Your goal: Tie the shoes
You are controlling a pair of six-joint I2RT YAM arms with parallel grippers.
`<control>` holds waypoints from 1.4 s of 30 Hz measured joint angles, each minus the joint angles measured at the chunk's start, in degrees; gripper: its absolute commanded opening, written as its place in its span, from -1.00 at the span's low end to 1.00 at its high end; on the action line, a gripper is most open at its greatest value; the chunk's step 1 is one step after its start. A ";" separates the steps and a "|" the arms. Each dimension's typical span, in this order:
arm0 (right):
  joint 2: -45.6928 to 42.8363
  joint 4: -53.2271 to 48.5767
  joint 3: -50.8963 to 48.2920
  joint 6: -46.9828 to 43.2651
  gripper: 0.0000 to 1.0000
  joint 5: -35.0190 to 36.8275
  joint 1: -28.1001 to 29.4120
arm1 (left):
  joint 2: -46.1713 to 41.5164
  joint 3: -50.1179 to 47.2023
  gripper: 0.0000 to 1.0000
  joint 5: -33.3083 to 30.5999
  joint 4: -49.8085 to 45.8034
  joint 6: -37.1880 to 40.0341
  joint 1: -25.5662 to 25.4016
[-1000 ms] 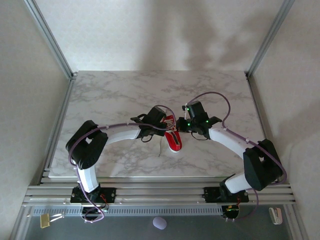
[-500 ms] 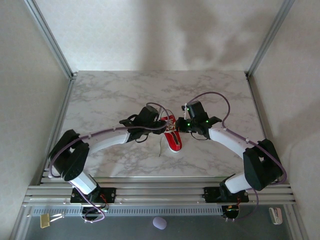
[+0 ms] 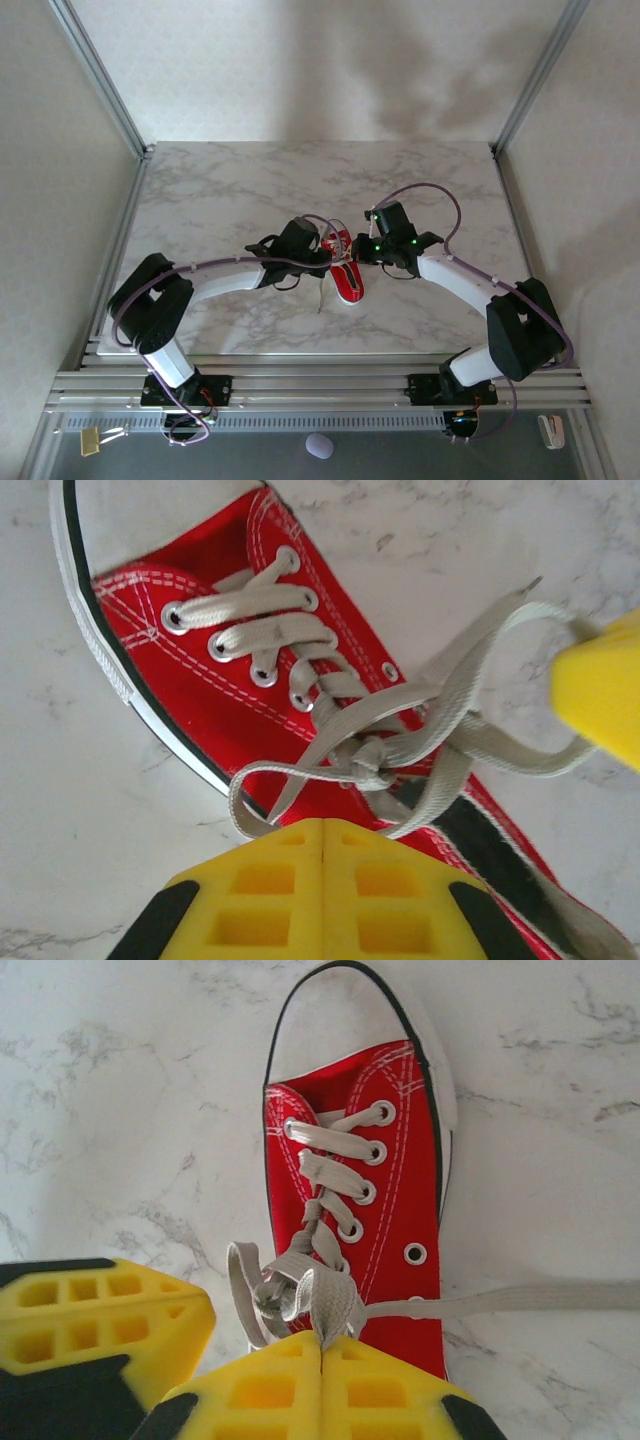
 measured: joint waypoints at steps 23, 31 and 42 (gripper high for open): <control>0.94 -0.44 0.59 4.72 -1.00 0.31 0.35 | 3.65 2.64 -0.69 0.63 0.00 1.14 0.15; 1.53 -0.42 0.66 4.72 -1.00 0.13 0.35 | 4.66 3.74 -0.64 0.61 0.00 1.29 0.26; 2.29 -0.39 0.76 4.72 -1.00 -0.96 0.61 | 6.54 4.59 -0.53 -0.63 -0.02 1.97 0.52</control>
